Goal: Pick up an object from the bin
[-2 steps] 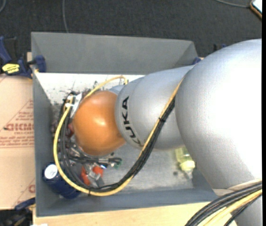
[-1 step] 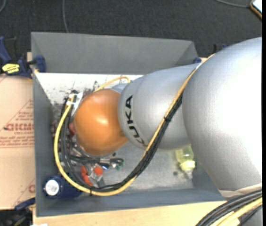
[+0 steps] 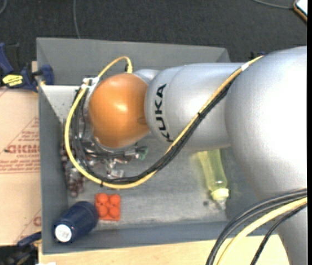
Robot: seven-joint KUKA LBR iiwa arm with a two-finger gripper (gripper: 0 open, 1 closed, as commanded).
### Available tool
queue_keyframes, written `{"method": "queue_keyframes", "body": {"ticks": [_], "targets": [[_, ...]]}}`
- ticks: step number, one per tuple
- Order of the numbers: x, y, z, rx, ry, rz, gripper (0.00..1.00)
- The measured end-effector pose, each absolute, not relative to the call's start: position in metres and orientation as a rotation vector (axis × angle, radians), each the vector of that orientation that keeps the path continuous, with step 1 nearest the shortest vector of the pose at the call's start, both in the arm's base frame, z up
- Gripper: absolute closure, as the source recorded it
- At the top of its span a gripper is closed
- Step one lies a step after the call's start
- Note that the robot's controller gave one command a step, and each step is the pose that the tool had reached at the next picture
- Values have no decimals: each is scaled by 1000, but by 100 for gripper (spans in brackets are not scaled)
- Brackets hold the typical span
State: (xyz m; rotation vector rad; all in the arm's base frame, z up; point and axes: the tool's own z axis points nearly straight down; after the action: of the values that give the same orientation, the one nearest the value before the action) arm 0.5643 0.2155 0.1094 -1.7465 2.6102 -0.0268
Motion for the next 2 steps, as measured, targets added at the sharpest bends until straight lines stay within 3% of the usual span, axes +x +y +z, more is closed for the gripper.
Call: {"method": "queue_keyframes", "body": {"ticks": [1,2], "targets": [[508,225,74,-1651,2663,-27,0],[582,218,74,-1647,2653,-26,100]]}}
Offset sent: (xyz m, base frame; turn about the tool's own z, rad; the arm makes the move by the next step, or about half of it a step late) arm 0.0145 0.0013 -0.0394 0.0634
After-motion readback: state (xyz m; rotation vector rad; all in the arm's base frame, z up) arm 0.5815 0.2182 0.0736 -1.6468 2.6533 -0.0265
